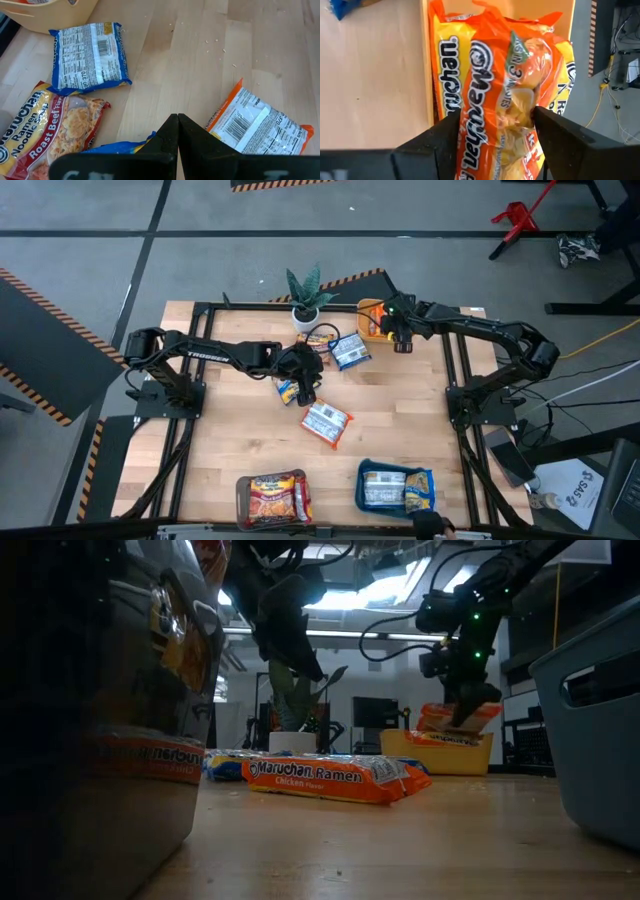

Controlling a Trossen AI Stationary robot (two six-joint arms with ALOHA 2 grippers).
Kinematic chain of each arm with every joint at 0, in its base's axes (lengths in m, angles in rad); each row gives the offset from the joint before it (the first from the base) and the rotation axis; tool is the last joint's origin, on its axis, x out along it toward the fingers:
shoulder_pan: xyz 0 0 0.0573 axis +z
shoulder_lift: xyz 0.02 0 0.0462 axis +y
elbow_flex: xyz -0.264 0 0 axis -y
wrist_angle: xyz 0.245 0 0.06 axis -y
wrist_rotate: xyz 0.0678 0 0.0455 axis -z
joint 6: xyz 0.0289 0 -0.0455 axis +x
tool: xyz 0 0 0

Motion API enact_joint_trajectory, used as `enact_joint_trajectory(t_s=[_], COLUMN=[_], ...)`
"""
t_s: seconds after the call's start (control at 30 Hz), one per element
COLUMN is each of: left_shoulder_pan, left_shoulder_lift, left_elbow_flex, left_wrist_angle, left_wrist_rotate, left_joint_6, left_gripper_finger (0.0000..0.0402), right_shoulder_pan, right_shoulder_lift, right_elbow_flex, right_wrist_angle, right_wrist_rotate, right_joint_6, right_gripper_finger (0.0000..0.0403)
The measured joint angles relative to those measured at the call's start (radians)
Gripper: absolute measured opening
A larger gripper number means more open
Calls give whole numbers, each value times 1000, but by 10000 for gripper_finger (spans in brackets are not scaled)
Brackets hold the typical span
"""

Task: Sort Maruchan noodles
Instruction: Put the orange noodle pack into the yellow bin

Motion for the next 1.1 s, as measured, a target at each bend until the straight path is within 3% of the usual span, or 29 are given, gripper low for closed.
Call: enact_joint_trajectory(t_s=[0.43,1.1], left_shoulder_pan=[0,0], left_shoulder_lift=[0,0], left_elbow_flex=[0,0], left_wrist_angle=[0,-8], left_wrist_rotate=[-5,-4], left_joint_6=[1,1], left_gripper_finger=[0,0], right_shoulder_pan=[-1,37], right_shoulder_lift=[-5,-11], right_elbow_flex=[0,113], right_wrist_angle=[95,-35], right_wrist_rotate=[-20,13], right_joint_6=[-77,188], right_gripper_finger=[225,225])
